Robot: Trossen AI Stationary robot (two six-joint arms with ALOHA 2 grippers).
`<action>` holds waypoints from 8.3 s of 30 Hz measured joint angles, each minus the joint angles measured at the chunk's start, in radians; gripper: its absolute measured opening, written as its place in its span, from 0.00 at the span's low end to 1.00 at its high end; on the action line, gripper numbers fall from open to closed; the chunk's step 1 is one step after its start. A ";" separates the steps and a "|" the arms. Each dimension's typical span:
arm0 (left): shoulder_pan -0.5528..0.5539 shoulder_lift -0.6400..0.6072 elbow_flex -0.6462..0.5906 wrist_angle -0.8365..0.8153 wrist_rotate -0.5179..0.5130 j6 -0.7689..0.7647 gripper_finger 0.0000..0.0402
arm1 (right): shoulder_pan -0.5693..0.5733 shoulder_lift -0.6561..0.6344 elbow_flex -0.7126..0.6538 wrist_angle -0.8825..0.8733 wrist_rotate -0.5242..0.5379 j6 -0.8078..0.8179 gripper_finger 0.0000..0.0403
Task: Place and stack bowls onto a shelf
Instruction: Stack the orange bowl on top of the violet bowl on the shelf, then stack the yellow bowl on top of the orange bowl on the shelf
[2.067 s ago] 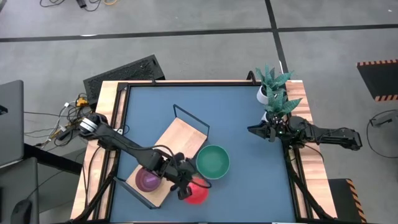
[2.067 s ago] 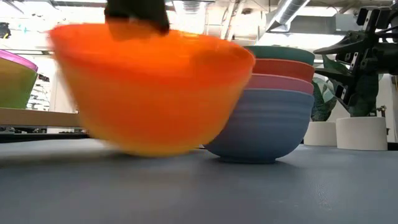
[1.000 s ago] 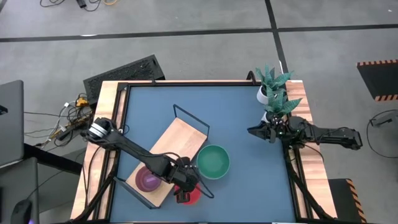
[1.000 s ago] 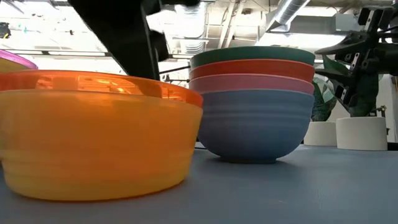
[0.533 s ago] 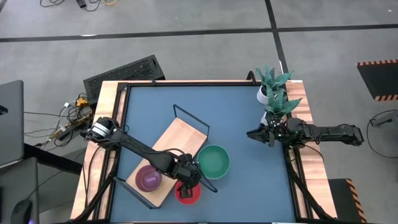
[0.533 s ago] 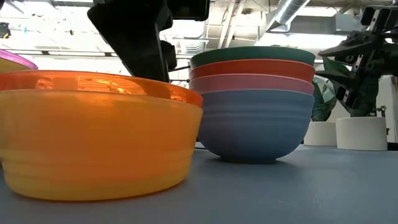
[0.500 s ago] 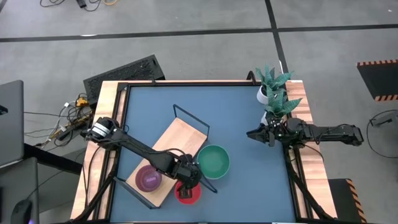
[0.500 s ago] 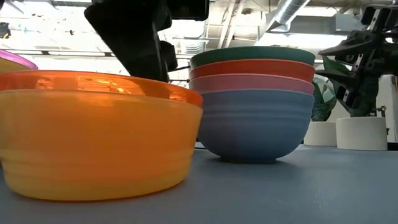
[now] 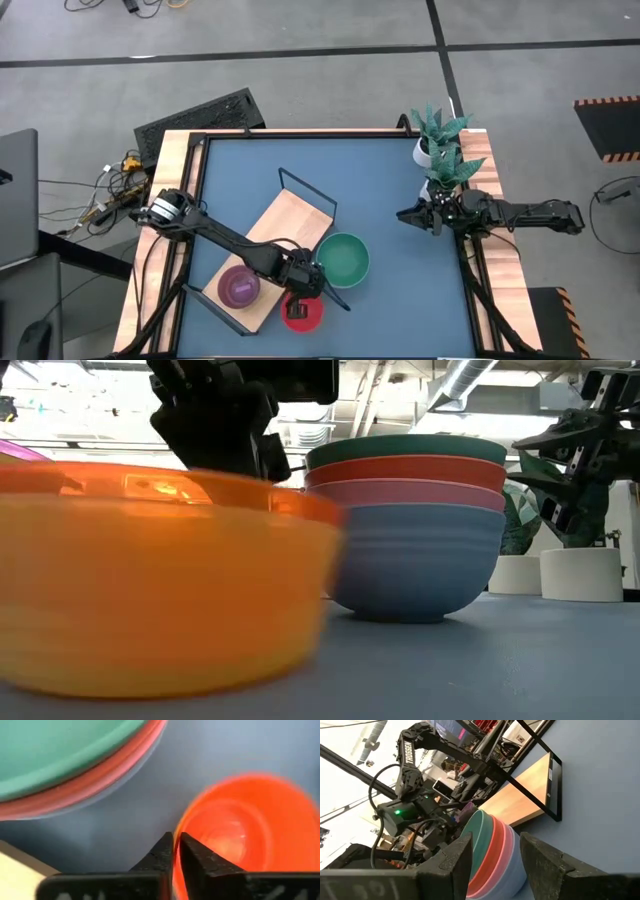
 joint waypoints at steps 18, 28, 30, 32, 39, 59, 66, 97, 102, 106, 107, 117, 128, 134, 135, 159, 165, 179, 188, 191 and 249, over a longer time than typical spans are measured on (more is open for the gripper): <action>-0.004 -0.005 0.134 -0.173 -0.030 -0.073 0.00 | 0.000 0.000 0.000 0.000 0.001 0.001 0.47; -0.005 -0.006 0.192 -0.243 -0.040 -0.076 0.00 | 0.000 0.000 0.000 0.000 0.001 0.001 0.47; -0.001 -0.016 0.192 -0.234 -0.014 -0.093 0.00 | 0.000 0.000 0.000 0.000 0.001 0.003 0.47; 0.001 -0.032 0.192 -0.210 -0.023 -0.102 0.00 | 0.000 0.000 0.000 0.000 0.000 0.003 0.47; 0.005 -0.071 0.193 -0.194 -0.068 -0.127 0.00 | 0.000 0.000 0.000 0.000 0.000 0.002 0.47; -0.005 -0.102 0.211 -0.189 -0.048 -0.282 0.00 | 0.000 0.000 0.000 0.000 -0.002 0.006 0.47; 0.008 -0.101 0.192 -0.245 0.005 -0.274 0.00 | 0.000 0.000 0.000 0.000 -0.002 0.000 0.47; -0.082 -0.639 -0.086 -0.725 -0.049 -0.638 0.00 | -0.001 0.000 0.000 0.000 -0.001 -0.018 0.47; -0.136 -0.652 -0.127 -0.715 -0.049 -0.684 0.00 | 0.000 0.000 0.000 0.000 -0.001 -0.018 0.47; -0.170 -0.654 -0.128 -0.729 -0.070 -0.710 0.00 | -0.001 0.000 0.000 0.000 0.000 -0.018 0.47; -0.177 -0.653 -0.128 -0.738 -0.080 -0.721 0.00 | -0.001 0.000 0.000 0.000 0.000 -0.018 0.47; -0.235 -0.651 -0.128 -0.775 -0.140 -0.761 0.00 | -0.001 0.000 0.000 0.000 0.001 -0.018 0.47; -0.245 -0.623 -0.128 -0.763 -0.152 -0.770 0.00 | -0.001 0.000 0.000 0.000 0.003 -0.017 0.47; -0.248 -0.589 -0.130 -0.777 -0.151 -0.764 0.00 | -0.001 0.000 0.000 0.000 0.003 -0.017 0.47; -0.249 -0.592 -0.137 -0.766 -0.157 -0.765 0.00 | 0.000 0.000 0.000 0.000 0.003 -0.017 0.47; -0.251 -0.608 -0.256 -0.654 -0.090 -0.717 0.05 | -0.001 0.000 0.000 0.000 0.013 -0.020 0.47; -0.251 -0.608 -0.253 -0.655 -0.086 -0.712 0.22 | -0.003 0.000 0.001 0.000 0.026 -0.019 0.47; -0.237 -0.590 -0.177 -0.345 -0.273 -0.753 0.46 | -0.002 0.000 0.001 -0.001 0.027 -0.019 0.47; -0.093 -0.352 -0.178 -0.019 -0.116 -0.468 0.45 | -0.002 0.000 0.001 -0.001 0.027 -0.018 0.47; -0.044 -0.275 -0.178 0.052 -0.057 -0.366 0.45 | -0.002 0.000 0.001 -0.001 0.027 -0.014 0.47; 0.029 -0.048 0.539 -0.824 0.079 -0.068 0.00 | 0.000 0.013 0.000 -0.002 0.023 0.001 0.47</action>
